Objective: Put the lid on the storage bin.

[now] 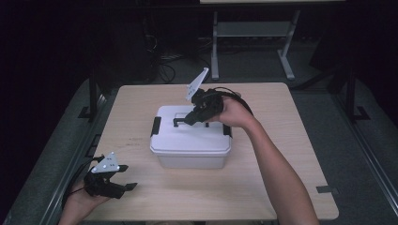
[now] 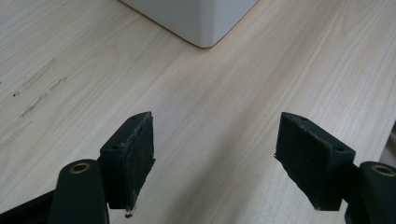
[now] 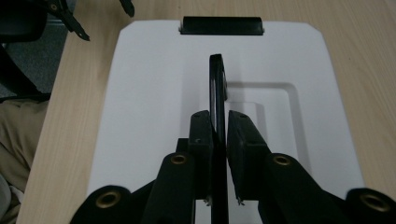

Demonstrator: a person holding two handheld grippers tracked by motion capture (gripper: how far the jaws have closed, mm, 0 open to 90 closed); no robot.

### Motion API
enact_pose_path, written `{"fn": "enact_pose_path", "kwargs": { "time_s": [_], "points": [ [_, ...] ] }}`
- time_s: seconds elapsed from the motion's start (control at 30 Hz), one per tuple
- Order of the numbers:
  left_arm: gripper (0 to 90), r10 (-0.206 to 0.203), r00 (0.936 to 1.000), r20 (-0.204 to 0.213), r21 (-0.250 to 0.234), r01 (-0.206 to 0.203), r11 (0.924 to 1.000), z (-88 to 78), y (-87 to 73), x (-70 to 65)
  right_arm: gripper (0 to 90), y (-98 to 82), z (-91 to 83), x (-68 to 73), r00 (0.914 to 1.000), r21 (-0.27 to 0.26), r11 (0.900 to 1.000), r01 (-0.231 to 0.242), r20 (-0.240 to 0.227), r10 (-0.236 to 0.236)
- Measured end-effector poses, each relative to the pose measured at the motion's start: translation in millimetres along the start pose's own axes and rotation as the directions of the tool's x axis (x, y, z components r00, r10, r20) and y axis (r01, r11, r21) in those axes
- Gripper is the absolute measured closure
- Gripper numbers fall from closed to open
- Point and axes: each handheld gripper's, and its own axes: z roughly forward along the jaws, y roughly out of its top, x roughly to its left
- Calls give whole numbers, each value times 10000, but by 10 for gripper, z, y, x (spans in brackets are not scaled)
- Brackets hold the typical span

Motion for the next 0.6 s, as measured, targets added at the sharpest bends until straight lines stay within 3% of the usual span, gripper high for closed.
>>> {"fn": "enact_pose_path", "kwargs": {
  "time_s": [0.6],
  "points": [
    [274, 155, 9999, 62, 161, -155, 9998, 41, 36, -61, 665, -125, -209, 142, 9991, -374, 9987, -360, 196, 368]
  ]
}}
